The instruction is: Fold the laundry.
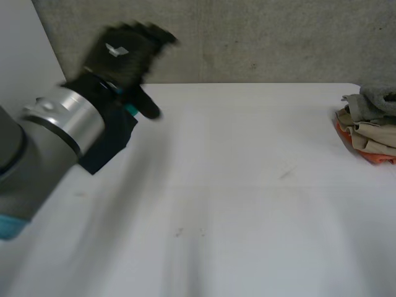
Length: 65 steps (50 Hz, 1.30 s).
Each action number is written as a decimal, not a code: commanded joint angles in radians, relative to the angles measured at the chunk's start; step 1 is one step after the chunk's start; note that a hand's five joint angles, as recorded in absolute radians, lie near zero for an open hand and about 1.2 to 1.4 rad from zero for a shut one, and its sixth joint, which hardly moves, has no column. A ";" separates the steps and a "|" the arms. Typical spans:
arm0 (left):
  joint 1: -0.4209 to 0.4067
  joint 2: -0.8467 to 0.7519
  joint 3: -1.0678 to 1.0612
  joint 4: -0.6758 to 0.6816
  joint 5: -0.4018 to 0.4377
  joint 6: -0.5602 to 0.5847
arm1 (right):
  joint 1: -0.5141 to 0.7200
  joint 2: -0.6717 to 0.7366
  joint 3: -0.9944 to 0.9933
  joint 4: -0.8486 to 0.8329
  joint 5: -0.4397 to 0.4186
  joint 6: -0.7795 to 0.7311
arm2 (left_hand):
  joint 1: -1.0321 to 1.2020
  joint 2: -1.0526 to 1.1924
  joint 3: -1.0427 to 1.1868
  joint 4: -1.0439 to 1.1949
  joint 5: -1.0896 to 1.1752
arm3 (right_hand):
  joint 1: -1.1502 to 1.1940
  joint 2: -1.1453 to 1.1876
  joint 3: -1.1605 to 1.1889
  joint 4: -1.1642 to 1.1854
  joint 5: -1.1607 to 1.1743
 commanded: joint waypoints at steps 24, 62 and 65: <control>0.609 -0.652 0.202 0.110 0.184 0.400 | 0.692 -0.066 0.686 0.107 -0.309 -0.038 | -0.071 -0.067 -0.065 -0.064 -0.047 | -0.031 -0.049 -0.040 -0.065 -0.063; 0.514 -0.679 0.241 0.506 0.166 0.229 | 0.688 0.046 0.707 0.115 -0.268 -0.120 | 0.023 0.026 0.029 0.030 0.047 | -0.031 -0.049 -0.040 -0.065 -0.063; 0.518 -0.769 0.348 0.407 0.168 0.230 | 0.685 0.052 0.704 0.115 -0.266 -0.120 | 0.023 0.026 0.029 0.030 0.047 | -0.031 -0.049 -0.040 -0.065 -0.063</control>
